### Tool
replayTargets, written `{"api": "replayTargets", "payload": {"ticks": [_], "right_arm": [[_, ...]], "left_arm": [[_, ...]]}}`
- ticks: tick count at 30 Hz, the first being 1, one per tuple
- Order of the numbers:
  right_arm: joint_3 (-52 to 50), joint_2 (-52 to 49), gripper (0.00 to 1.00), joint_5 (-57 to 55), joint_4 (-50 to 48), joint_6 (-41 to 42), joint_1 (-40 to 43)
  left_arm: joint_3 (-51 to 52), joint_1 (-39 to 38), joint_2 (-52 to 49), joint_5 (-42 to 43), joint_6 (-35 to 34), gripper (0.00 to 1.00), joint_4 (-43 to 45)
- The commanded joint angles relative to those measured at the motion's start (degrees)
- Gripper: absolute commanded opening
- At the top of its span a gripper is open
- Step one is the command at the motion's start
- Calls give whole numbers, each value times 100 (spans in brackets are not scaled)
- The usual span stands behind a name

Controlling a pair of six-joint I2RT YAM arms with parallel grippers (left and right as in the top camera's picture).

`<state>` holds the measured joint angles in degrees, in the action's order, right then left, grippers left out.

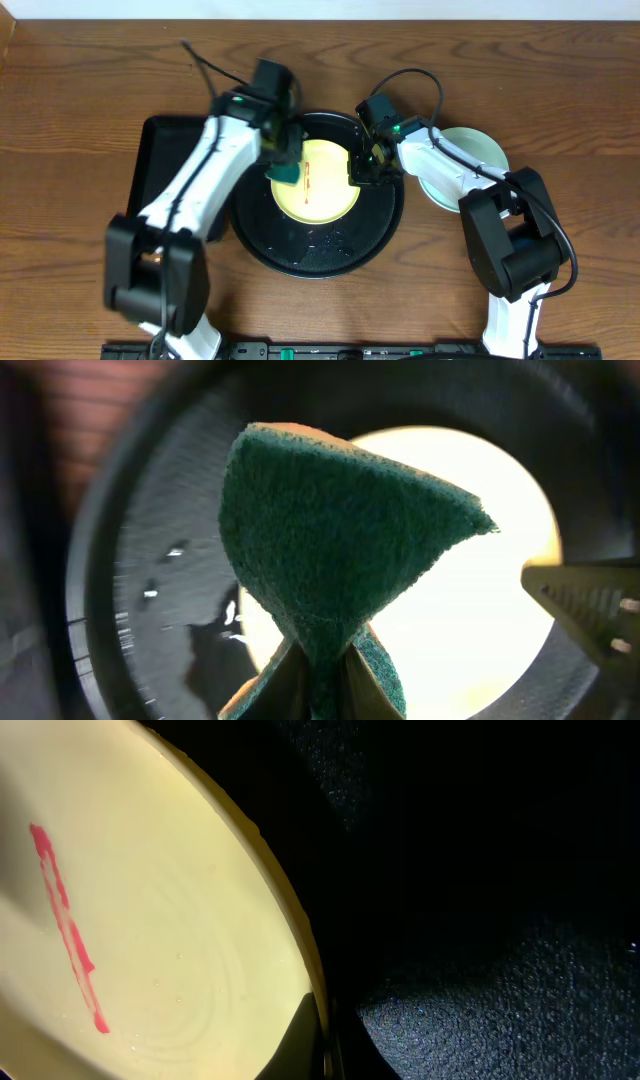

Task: Clean dirty plates on tray and stack at the side
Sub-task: 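Scrub the yellow plate with the sponge in the left gripper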

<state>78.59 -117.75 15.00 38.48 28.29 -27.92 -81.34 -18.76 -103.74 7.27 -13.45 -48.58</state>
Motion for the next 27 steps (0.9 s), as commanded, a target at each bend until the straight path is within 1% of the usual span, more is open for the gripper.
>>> {"api": "replayTargets", "payload": {"ticks": [1, 7, 12, 16, 19, 22, 27], "right_arm": [[-109, -50, 1, -149, -11, 59, -26], [-114, -50, 1, -151, -17, 59, -26], [-114, -50, 1, -151, -15, 59, -26], [-116, -50, 1, -168, -17, 59, -26], [-116, -50, 1, -168, -22, 59, -26], [-116, -50, 1, -170, -37, 59, -26], [-114, -50, 1, -192, -42, 59, -28]], "left_arm": [[50, -138, -365, 22, 79, 7, 4], [50, -146, -975, -111, 70, 7, 7], [50, -199, -1287, 13, 9, 7, -83], [50, -345, -1307, 531, 83, 7, -127], [50, -420, -1307, 1314, 520, 8, -24], [50, -424, -1307, 1886, 726, 7, 131], [48, -409, -1307, 1930, 734, 7, 439]]}}
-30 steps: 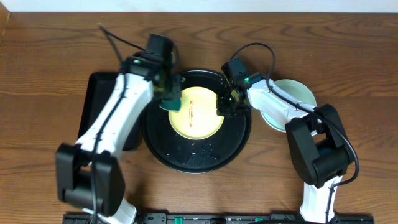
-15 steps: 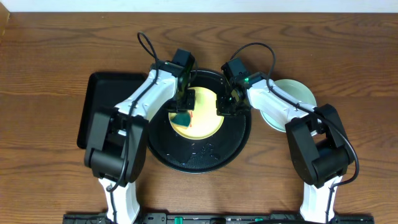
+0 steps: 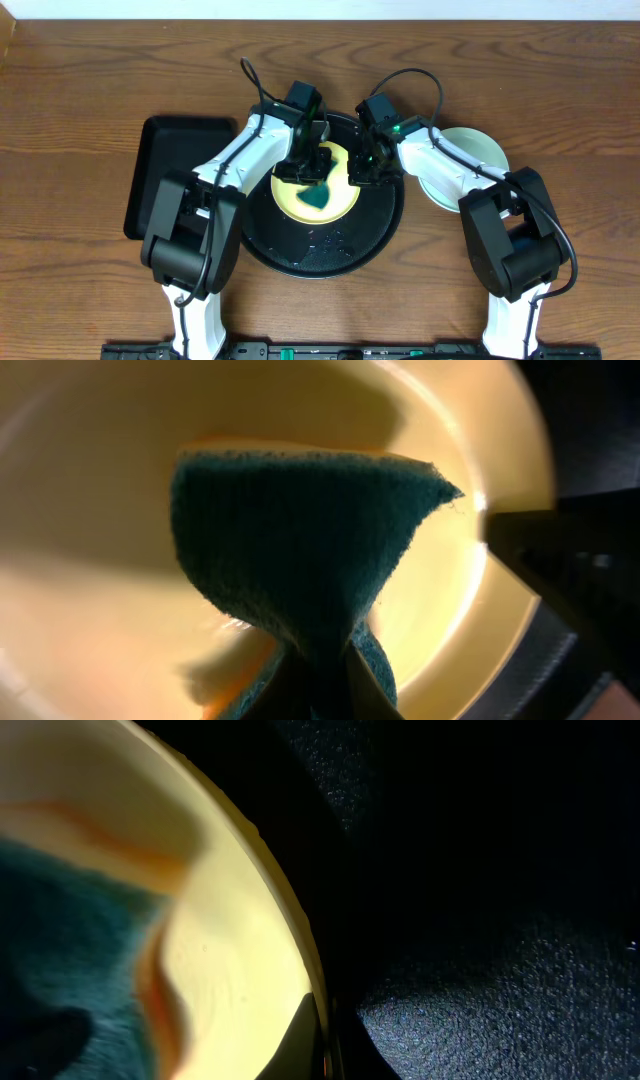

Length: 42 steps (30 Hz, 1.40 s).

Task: Clean dirty plates on tray and stack at the side
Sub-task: 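Scrub the yellow plate with the sponge in the left gripper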

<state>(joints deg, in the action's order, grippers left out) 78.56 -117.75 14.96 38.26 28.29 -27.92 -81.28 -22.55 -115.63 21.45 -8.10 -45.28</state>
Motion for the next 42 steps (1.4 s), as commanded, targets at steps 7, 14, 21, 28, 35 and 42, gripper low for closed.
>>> {"api": "replayTargets", "payload": {"ticks": [7, 14, 21, 28, 35, 42], "right_arm": [[-114, -50, 1, -210, -20, 59, -31], [-129, -50, 1, -212, -35, 59, -31], [-140, -50, 1, -212, -61, 61, -28], [-142, -50, 1, -210, -72, 61, -31], [-144, -50, 1, -208, -105, 59, -31], [-144, -50, 1, -208, -103, 57, -31]], "left_arm": [[-15, 2, -116, -1475, -472, 7, 413], [-109, 2, -11, -3088, -1005, 7, 52], [-116, -4, 186, -3036, -999, 8, -557], [-114, -4, 186, -960, -11, 7, -815], [-116, 4, 188, -262, 210, 7, -291], [-363, 286, 243, -531, 210, 8, 92]]}}
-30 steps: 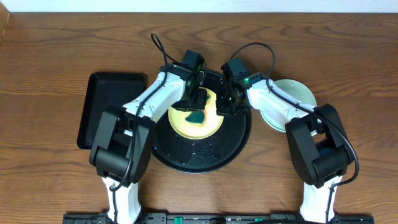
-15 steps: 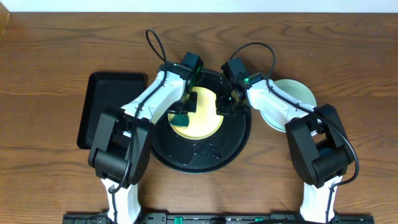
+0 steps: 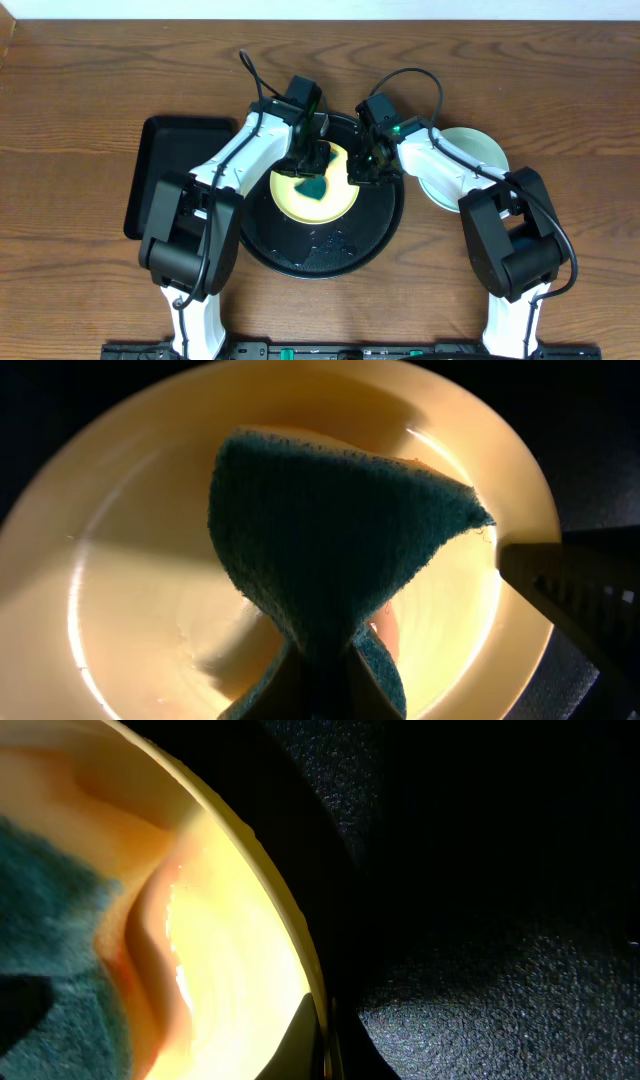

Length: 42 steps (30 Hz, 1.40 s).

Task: Clean dirty plates on tray and stack at the side
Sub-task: 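Scrub the yellow plate with the sponge in the left gripper, then tilt the yellow plate up with the right gripper off the round tray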

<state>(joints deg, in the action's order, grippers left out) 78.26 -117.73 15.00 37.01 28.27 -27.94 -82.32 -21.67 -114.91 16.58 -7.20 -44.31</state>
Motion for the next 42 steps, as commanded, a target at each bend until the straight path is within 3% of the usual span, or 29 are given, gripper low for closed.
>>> {"api": "replayTargets", "payload": {"ticks": [1, 11, 21, 34, 42], "right_arm": [[-114, -52, 1, -212, 22, 59, -28], [-109, -42, 1, -155, 7, 28, -28], [-72, 699, 1, -245, -17, -621, -37], [-72, 2111, 1, -3764, 48, -1281, -1119], [-72, 2420, 1, -7064, 13, -1432, -2457]], "left_arm": [[-348, 273, 188, -133, 118, 8, -66], [-1241, 1427, 761, -745, -15, 7, -1196], [-1231, 2446, 1182, -743, -13, 8, -1399], [-1187, 2542, 1182, -745, -15, 8, -1397], [-1187, 2542, 1182, -743, -13, 8, -1458]]}}
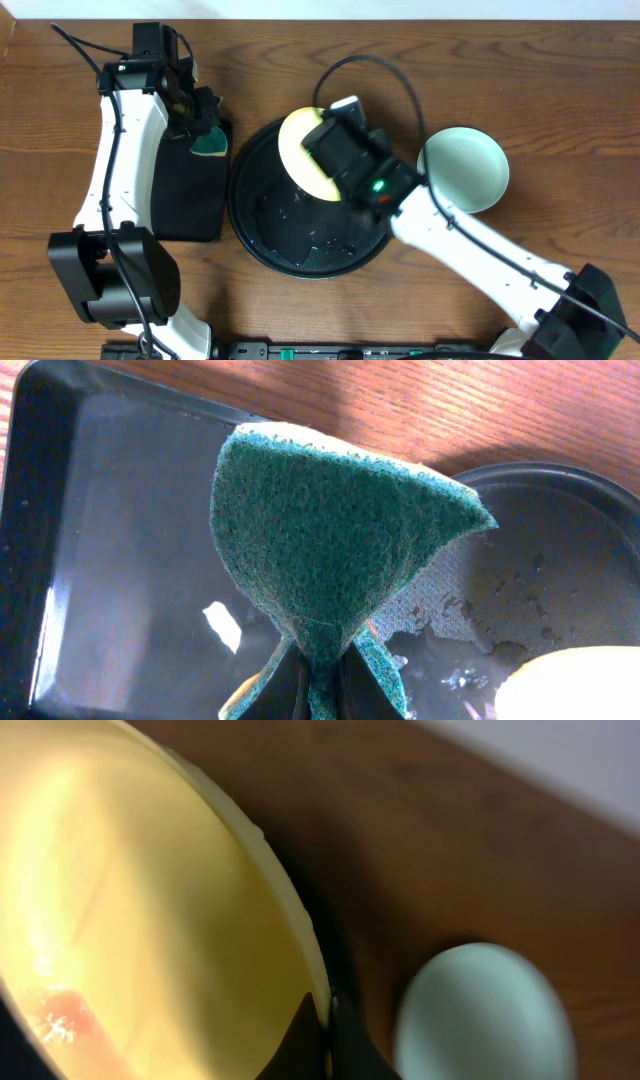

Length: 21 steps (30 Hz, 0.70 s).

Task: Clean dirty plates on tray and stack at the side
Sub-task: 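Tilt the yellow plate up with the right gripper off the round tray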

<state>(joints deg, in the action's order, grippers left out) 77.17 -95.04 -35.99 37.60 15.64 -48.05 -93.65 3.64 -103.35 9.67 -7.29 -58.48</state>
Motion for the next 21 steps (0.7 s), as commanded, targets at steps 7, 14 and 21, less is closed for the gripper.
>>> {"api": "replayTargets", "payload": {"ticks": [7, 14, 21], "right_arm": [[37, 151, 1, -3147, -140, -417, -1198], [37, 151, 1, -4562, -391, -420, -1611], [37, 151, 1, -5060, -662, -640, -1731]], "left_arm": [[-55, 11, 26, -55, -4, 8, -87], [-55, 11, 26, -55, -4, 7, -87], [-55, 11, 26, -52, -4, 7, -87]]}}
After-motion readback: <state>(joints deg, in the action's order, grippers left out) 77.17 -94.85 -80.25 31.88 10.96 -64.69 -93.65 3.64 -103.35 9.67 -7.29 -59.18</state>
